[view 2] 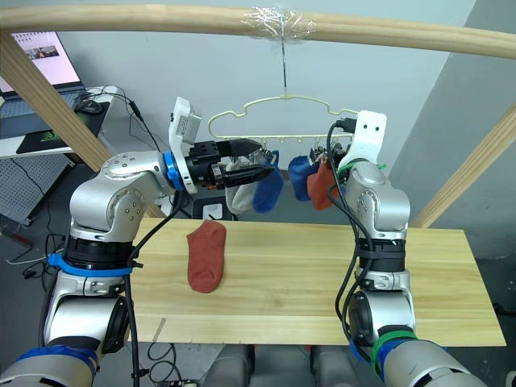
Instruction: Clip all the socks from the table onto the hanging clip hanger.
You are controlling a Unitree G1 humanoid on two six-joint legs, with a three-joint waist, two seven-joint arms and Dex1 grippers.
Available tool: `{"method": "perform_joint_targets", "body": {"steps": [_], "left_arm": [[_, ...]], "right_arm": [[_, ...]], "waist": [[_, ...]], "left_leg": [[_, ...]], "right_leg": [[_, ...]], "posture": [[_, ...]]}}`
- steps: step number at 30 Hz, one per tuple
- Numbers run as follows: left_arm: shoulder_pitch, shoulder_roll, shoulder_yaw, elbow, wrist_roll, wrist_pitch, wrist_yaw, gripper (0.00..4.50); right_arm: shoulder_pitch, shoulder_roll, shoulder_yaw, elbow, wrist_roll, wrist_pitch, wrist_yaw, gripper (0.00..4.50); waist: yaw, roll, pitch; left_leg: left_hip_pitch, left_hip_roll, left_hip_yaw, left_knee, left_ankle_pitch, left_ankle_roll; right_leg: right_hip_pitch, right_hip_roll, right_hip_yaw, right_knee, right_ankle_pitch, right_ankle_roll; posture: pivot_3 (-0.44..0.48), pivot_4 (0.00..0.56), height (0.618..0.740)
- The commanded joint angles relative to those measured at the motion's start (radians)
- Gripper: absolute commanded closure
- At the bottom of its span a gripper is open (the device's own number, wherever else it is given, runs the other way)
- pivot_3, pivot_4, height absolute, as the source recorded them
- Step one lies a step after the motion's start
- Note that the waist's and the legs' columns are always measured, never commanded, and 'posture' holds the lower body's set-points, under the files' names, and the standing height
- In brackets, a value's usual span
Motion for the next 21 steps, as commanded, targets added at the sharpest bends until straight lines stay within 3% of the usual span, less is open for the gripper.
{"method": "perform_joint_targets", "body": {"steps": [1, 2, 5, 11, 21], "left_arm": [[-0.006, 0.003, 0.003, -0.013, 0.001, -0.023, 0.000, 0.90], [-0.006, 0.003, 0.003, -0.013, 0.002, -0.024, 0.000, 0.90], [-0.007, 0.002, 0.002, -0.013, 0.003, -0.026, 0.001, 0.90], [-0.010, 0.001, -0.001, -0.004, 0.007, -0.031, 0.000, 0.90], [0.041, 0.041, -0.044, 0.016, 0.077, -0.034, 0.020, 0.90]], "right_arm": [[-0.031, -0.009, -0.002, -0.032, 0.008, -0.026, 0.003, 2.02], [-0.030, -0.010, -0.002, -0.032, 0.007, -0.027, 0.003, 2.02], [-0.030, -0.013, 0.002, -0.034, 0.003, -0.028, 0.003, 2.60], [-0.031, -0.017, 0.003, -0.030, 0.000, -0.031, 0.001, 4.48], [-0.030, -0.017, -0.002, -0.030, 0.004, -0.031, -0.001, 4.48]], "waist": [[0.000, 0.000, 0.000], [0.000, 0.000, 0.000], [0.000, 0.000, 0.000], [0.000, 0.000, 0.000], [-0.001, 0.000, 0.000]], "left_leg": [[0.000, 0.000, 0.000, 0.000, 0.000, 0.000], [0.000, 0.000, 0.000, 0.000, 0.000, 0.000], [0.000, 0.000, 0.000, 0.000, 0.000, 0.000], [0.000, 0.000, 0.000, 0.000, 0.000, 0.000], [0.000, 0.000, 0.000, -0.001, 0.000, 0.000]], "right_leg": [[0.000, 0.000, 0.000, 0.000, 0.000, 0.000], [0.000, 0.000, 0.000, 0.000, 0.000, 0.000], [0.000, 0.000, 0.000, 0.000, 0.000, 0.000], [0.000, 0.000, 0.000, 0.000, 0.000, 0.000], [0.000, 0.000, 0.000, 0.000, 0.000, 0.000]], "posture": [[0.148, 0.178, 0.740], [0.148, 0.178, 0.740], [0.148, 0.178, 0.740], [0.145, 0.178, 0.740], [0.146, 0.179, 0.740]]}}
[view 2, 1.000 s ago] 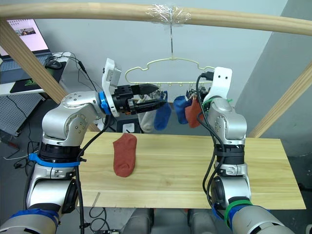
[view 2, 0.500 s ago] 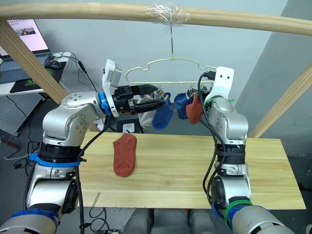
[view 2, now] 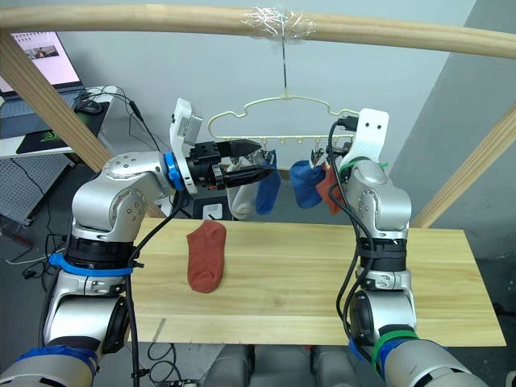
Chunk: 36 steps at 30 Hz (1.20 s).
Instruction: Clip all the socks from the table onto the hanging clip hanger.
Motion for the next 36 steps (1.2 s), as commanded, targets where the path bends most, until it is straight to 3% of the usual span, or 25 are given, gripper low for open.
{"method": "perform_joint_targets", "body": {"steps": [1, 3, 7, 15, 27, 36], "left_arm": [[0.044, 0.043, -0.045, 0.008, 0.070, -0.002, 0.020, 0.90], [0.075, 0.062, -0.067, 0.029, 0.111, -0.012, 0.034, 0.90], [0.154, 0.091, -0.099, 0.100, 0.203, -0.073, 0.075, 0.09], [0.265, 0.108, -0.091, 0.338, 0.341, -0.263, 0.167, 0.04], [0.149, 0.070, -0.055, 0.725, 0.396, -0.442, 0.220, 0.04], [0.023, -0.022, -0.129, 1.007, 0.504, -0.450, 0.238, 0.04]], "right_arm": [[-0.028, -0.008, -0.005, -0.030, 0.007, -0.016, -0.001, 4.48], [-0.030, -0.007, -0.007, -0.030, 0.009, -0.014, -0.002, 4.48], [-0.032, -0.003, -0.009, -0.031, 0.013, -0.011, -0.003, 4.48], [-0.032, 0.003, -0.010, -0.035, 0.019, -0.006, -0.004, 4.48], [-0.023, 0.001, -0.005, -0.058, 0.026, 0.014, -0.006, 4.48], [-0.020, -0.003, -0.003, -0.074, 0.024, 0.029, -0.005, 4.48]], "waist": [[-0.001, 0.000, 0.000], [-0.001, 0.000, 0.000], [-0.001, 0.000, 0.000], [0.001, 0.000, 0.000], [0.007, 0.000, 0.000], [0.005, 0.000, 0.000]], "left_leg": [[0.000, 0.000, 0.000, 0.000, 0.000, 0.000], [0.000, 0.000, 0.000, -0.001, 0.000, 0.000], [0.000, 0.000, 0.000, -0.001, 0.000, 0.000], [0.000, 0.000, 0.001, -0.002, 0.000, 0.000], [0.000, 0.000, 0.001, -0.002, 0.000, 0.000], [0.000, 0.000, 0.001, -0.003, 0.000, 0.000]], "right_leg": [[0.000, 0.000, 0.000, 0.000, 0.000, 0.000], [0.000, 0.000, 0.000, 0.000, 0.000, 0.000], [-0.001, 0.000, 0.000, 0.000, 0.000, 0.000], [-0.001, 0.000, 0.000, 0.000, 0.000, 0.000], [-0.001, 0.000, 0.000, 0.000, 0.000, 0.000], [-0.001, 0.000, 0.000, 0.000, 0.000, 0.000]], "posture": [[0.146, 0.179, 0.740], [0.144, 0.181, 0.740], [0.146, 0.183, 0.740], [0.147, 0.186, 0.740], [0.135, 0.190, 0.740], [0.115, 0.187, 0.740]]}}
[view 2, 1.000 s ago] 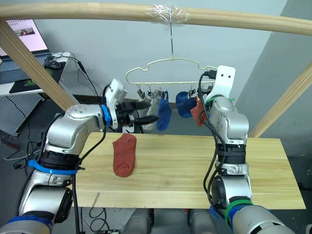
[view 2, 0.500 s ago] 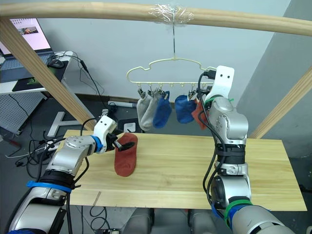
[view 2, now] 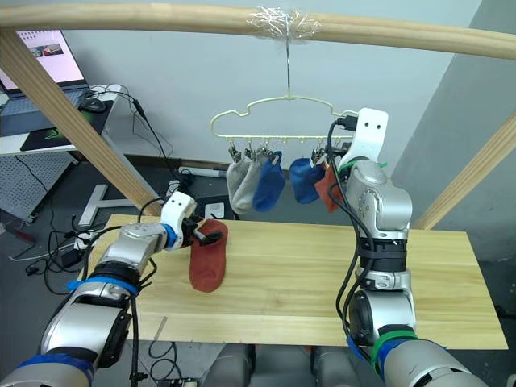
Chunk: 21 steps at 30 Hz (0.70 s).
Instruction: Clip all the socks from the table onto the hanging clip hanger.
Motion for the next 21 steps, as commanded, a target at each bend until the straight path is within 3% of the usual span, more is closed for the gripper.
{"method": "perform_joint_targets", "body": {"steps": [1, 8, 13, 21], "left_arm": [[-0.027, -0.013, -0.029, 0.064, 0.052, -0.003, -0.003, 0.04], [-0.026, -0.030, -0.053, 0.132, 0.111, -0.003, 0.008, 0.04], [-0.023, -0.032, -0.046, 0.135, 0.114, -0.007, 0.005, 1.15], [-0.020, -0.037, -0.036, 0.120, 0.113, -0.005, -0.018, 3.58]], "right_arm": [[-0.017, -0.008, 0.000, -0.054, 0.003, 0.001, -0.004, 4.48], [-0.010, -0.011, -0.002, -0.077, 0.002, 0.020, -0.007, 4.48], [-0.008, -0.013, -0.004, -0.084, 0.000, 0.029, -0.007, 4.48], [-0.007, -0.014, -0.003, -0.083, -0.001, 0.029, -0.005, 4.48]], "waist": [[-0.002, 0.000, 0.000], [-0.008, 0.000, 0.000], [-0.009, 0.000, 0.000], [-0.009, 0.000, 0.000]], "left_leg": [[0.000, 0.000, 0.000, 0.000, 0.000, 0.000], [0.001, 0.000, 0.000, 0.000, 0.000, 0.000], [0.001, 0.000, 0.000, 0.000, 0.000, 0.000], [0.001, 0.000, 0.000, 0.000, 0.000, 0.000]], "right_leg": [[0.000, 0.000, 0.000, 0.000, 0.000, 0.000], [0.000, 0.000, 0.000, 0.001, 0.000, 0.000], [0.001, 0.000, 0.000, 0.001, 0.000, 0.000], [0.001, 0.000, 0.000, 0.001, 0.000, 0.000]], "posture": [[0.115, 0.187, 0.740], [0.097, 0.189, 0.740], [0.096, 0.189, 0.740], [0.100, 0.186, 0.740]]}}
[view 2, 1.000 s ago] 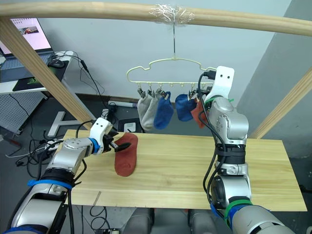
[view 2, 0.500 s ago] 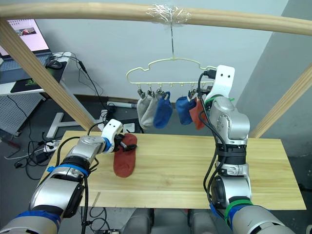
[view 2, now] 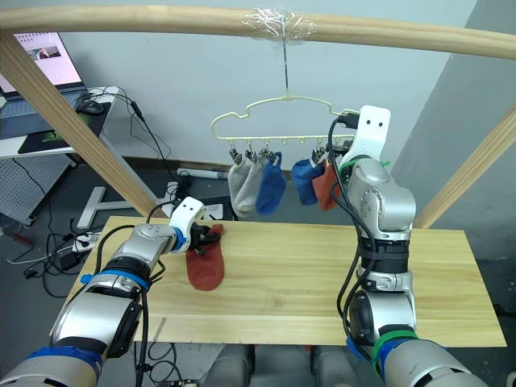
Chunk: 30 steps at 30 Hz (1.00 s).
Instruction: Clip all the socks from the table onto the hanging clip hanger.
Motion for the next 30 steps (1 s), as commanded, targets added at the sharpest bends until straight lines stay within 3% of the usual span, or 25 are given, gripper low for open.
{"method": "perform_joint_targets", "body": {"steps": [1, 3, 4, 12, 17, 21, 30], "left_arm": [[0.028, -0.010, -0.014, 0.019, 0.018, 0.022, -0.022, 3.87], [0.030, -0.015, -0.011, 0.011, 0.016, 0.022, -0.029, 4.43], [0.033, -0.021, -0.009, 0.001, 0.010, 0.022, -0.039, 4.49], [0.053, -0.079, 0.001, -0.159, -0.039, 0.048, -0.146, 4.49], [0.044, -0.187, 0.006, -0.431, -0.144, 0.193, -0.236, 4.49], [0.019, -0.258, -0.011, -0.540, -0.176, 0.266, -0.234, 4.49], [-0.170, -0.431, 0.003, -0.360, -0.173, 0.167, -0.129, 4.49]], "right_arm": [[-0.007, -0.011, -0.002, -0.044, 0.000, -0.005, -0.004, 4.48], [-0.007, -0.009, -0.002, -0.043, 0.000, -0.005, -0.004, 4.48], [-0.009, -0.008, -0.003, -0.042, 0.001, -0.006, -0.004, 4.48], [-0.040, 0.003, -0.016, -0.043, 0.014, 0.008, -0.011, 4.48], [-0.064, 0.009, -0.032, -0.052, 0.023, 0.032, -0.017, 4.48], [-0.082, 0.011, -0.041, -0.053, 0.027, 0.046, -0.021, 4.48], [-0.108, 0.017, -0.051, -0.054, 0.032, 0.076, -0.023, 4.48]], "waist": [[0.000, 0.000, 0.000], [0.000, 0.000, 0.000], [0.000, 0.000, 0.000], [0.002, 0.000, 0.000], [0.003, 0.000, 0.000], [-0.001, 0.000, 0.000], [-0.005, 0.000, 0.000]], "left_leg": [[0.000, 0.000, 0.000, 0.000, 0.000, 0.000], [0.000, 0.000, 0.000, 0.000, 0.000, 0.000], [0.000, 0.000, 0.000, 0.000, 0.000, 0.000], [0.000, 0.000, 0.000, 0.000, 0.000, 0.000], [-0.002, 0.000, 0.000, 0.000, 0.000, 0.000], [-0.002, 0.000, 0.000, 0.000, 0.000, 0.000], [-0.002, 0.000, 0.000, 0.000, 0.000, 0.000]], "right_leg": [[0.000, 0.000, 0.000, 0.000, 0.000, 0.000], [0.000, 0.000, 0.000, 0.000, 0.000, 0.000], [0.000, 0.000, 0.000, 0.000, 0.000, 0.000], [0.000, 0.000, 0.000, 0.000, 0.000, 0.000], [0.000, 0.000, -0.001, -0.001, 0.000, 0.000], [0.000, 0.000, 0.000, -0.001, 0.000, 0.000], [0.000, 0.000, 0.000, -0.002, 0.000, 0.000]], "posture": [[0.100, 0.186, 0.740], [0.100, 0.186, 0.740], [0.098, 0.187, 0.740], [0.094, 0.190, 0.740], [0.087, 0.188, 0.740], [0.081, 0.186, 0.740], [0.063, 0.181, 0.740]]}}
